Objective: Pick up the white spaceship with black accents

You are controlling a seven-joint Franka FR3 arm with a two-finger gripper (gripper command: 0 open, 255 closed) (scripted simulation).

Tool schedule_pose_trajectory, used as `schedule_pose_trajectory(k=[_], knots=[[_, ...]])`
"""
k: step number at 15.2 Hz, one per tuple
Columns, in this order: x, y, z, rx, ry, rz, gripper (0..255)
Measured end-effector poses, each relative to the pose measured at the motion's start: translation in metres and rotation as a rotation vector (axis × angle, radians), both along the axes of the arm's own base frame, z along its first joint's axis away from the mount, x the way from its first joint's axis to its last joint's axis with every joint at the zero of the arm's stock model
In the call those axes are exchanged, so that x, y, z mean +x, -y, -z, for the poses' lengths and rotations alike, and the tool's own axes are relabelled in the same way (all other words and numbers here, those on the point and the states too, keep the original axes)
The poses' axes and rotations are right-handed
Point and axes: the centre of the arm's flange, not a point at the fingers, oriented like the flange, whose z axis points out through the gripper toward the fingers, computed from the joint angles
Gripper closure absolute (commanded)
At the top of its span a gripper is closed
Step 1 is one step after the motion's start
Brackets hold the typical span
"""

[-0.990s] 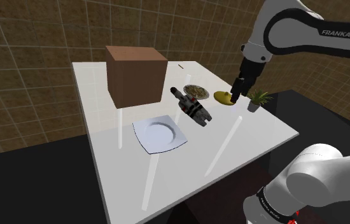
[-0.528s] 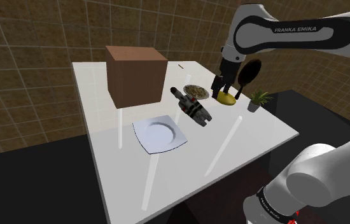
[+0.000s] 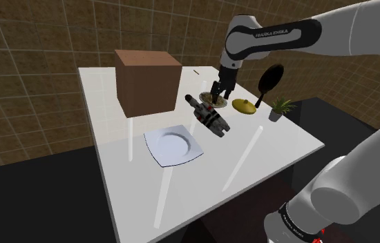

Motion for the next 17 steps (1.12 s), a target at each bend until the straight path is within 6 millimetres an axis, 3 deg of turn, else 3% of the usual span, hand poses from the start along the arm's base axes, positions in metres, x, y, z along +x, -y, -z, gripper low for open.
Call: schedule_pose_trajectory(k=[8,16,17], knots=[[0.096,0.004,0.042,0.033,-0.011,-0.002,0],[0.108,0.004,0.085,0.037,-0.013,-0.003,0],[0.107,0.004,0.087,0.037,-0.013,-0.003,255]])
